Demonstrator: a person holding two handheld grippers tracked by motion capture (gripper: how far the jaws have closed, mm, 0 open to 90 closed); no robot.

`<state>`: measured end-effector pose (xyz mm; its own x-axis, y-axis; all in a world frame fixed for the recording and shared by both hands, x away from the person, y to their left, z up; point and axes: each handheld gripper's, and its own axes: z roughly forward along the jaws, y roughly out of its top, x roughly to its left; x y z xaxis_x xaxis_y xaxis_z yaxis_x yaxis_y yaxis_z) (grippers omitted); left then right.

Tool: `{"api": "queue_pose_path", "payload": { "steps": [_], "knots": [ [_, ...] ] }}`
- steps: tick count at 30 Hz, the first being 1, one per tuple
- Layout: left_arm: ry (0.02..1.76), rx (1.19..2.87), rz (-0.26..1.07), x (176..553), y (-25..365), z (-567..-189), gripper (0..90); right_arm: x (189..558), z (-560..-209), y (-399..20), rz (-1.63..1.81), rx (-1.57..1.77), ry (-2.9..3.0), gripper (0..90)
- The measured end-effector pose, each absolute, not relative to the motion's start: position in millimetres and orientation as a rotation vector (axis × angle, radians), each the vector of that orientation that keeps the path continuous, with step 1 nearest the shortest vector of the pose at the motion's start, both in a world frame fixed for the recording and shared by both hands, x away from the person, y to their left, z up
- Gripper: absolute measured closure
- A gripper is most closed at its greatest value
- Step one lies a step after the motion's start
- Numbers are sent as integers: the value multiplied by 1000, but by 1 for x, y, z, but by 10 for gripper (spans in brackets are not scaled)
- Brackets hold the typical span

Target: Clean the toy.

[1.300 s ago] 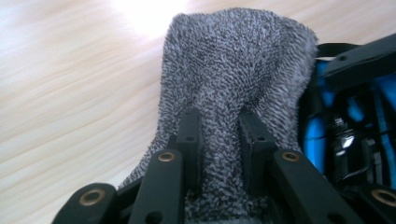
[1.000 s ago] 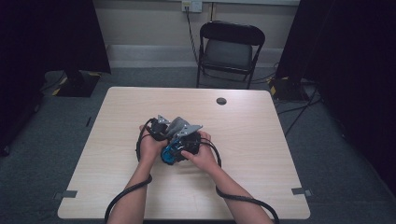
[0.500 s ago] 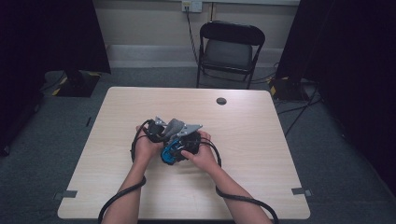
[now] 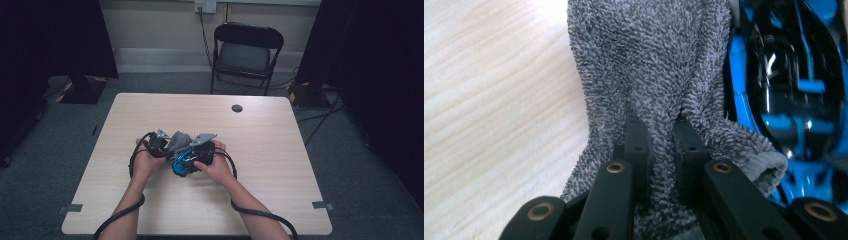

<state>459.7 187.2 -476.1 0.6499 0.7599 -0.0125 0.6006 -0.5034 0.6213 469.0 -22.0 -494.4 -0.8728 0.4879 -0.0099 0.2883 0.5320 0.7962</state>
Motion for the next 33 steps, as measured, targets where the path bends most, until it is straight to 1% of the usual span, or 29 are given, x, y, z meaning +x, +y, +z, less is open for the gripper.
{"api": "queue_pose_path", "payload": {
  "steps": [12,28,33],
  "knots": [
    [1031,2277,348,435,202,-474,804,469,-494,-22,1253,658,2539,27],
    [1023,2249,290,404,217,-474,804,468,-495,-21,1258,662,2532,27],
    [1020,2245,251,394,221,-473,804,469,-495,-22,1259,663,2532,28]
  ]
}}
